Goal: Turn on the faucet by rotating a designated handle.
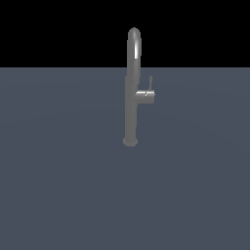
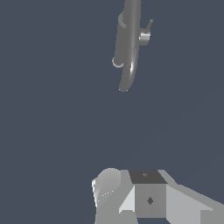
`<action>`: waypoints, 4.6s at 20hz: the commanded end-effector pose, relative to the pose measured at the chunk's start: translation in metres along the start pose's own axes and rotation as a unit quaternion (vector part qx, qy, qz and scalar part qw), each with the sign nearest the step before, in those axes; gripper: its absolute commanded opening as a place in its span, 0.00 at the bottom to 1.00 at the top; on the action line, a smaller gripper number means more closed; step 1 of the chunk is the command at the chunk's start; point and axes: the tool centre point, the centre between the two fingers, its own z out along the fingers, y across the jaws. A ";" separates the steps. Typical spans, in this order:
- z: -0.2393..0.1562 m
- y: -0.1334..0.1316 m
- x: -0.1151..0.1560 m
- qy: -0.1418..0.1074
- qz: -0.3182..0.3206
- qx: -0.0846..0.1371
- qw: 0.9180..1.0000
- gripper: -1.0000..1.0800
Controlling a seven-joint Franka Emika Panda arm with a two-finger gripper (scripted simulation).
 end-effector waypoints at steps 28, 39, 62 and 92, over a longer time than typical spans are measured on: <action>0.003 -0.002 0.090 -0.119 0.122 0.125 0.977 0.00; 0.018 0.009 0.151 -0.201 0.205 0.212 0.934 0.00; 0.104 0.055 0.269 -0.379 0.384 0.404 0.739 0.00; 0.225 0.080 0.315 -0.489 0.500 0.525 0.485 0.00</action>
